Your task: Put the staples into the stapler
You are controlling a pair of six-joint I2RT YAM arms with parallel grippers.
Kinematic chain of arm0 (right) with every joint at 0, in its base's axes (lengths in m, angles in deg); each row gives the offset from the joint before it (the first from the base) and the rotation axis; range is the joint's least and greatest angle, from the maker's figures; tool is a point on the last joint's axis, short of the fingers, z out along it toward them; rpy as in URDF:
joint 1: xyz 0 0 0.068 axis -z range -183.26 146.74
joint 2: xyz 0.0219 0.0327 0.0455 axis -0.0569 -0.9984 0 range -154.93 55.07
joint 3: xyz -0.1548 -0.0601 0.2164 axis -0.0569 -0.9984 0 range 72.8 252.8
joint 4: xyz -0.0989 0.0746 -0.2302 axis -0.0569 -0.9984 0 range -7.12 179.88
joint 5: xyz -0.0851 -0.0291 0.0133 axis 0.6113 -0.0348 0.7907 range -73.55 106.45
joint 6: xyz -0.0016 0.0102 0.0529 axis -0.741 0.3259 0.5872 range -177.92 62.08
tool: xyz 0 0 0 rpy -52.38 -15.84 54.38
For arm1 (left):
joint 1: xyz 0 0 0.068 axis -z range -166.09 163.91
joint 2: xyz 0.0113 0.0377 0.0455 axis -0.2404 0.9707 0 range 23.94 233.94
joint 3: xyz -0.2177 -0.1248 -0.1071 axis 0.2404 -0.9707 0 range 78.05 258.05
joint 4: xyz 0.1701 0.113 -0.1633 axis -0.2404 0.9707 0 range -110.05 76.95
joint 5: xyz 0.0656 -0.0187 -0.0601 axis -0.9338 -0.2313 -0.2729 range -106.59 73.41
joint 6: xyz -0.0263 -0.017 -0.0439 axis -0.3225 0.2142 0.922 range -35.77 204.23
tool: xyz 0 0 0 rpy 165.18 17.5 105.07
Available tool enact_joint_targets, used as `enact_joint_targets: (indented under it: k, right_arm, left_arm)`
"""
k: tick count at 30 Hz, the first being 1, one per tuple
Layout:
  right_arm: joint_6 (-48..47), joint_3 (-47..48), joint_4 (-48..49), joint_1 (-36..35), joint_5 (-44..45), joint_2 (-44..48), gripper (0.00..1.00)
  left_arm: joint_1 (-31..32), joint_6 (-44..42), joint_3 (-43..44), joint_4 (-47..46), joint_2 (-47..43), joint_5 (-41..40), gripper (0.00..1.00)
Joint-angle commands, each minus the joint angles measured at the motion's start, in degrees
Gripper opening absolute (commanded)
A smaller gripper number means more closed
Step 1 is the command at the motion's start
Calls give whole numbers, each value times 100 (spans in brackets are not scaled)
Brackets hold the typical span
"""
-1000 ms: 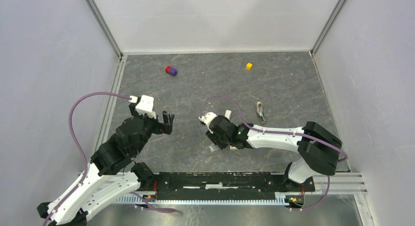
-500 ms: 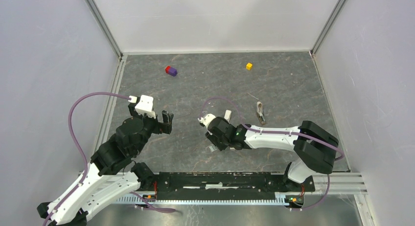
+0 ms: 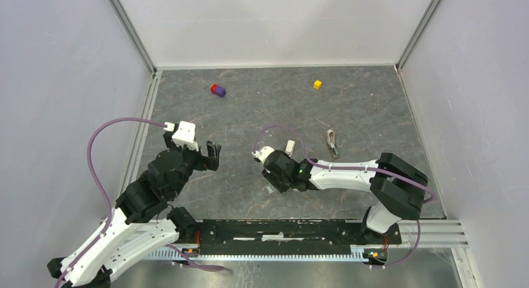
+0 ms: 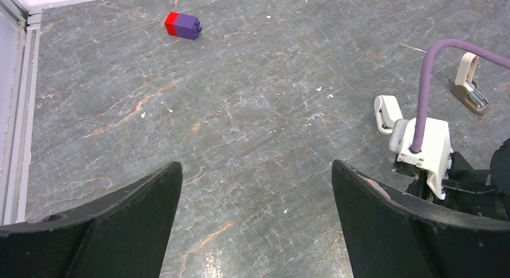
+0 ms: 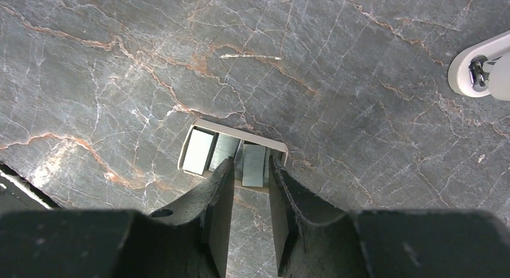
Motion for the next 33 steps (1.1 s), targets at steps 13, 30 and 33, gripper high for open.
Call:
enact_joint_targets:
  k: [13, 30, 33]
  right_arm:
    - [24, 133, 226, -41, 147, -27, 26]
    - [-298, 225, 318, -45, 127, 269, 24]
    - [-395, 223, 266, -12, 327, 413, 24]
  left_arm:
    - [-2, -242, -13, -95, -63, -131, 100]
    - [-6, -242, -18, -96, -77, -144, 100]
    - [-3, -234, -23, -99, -89, -144, 100]
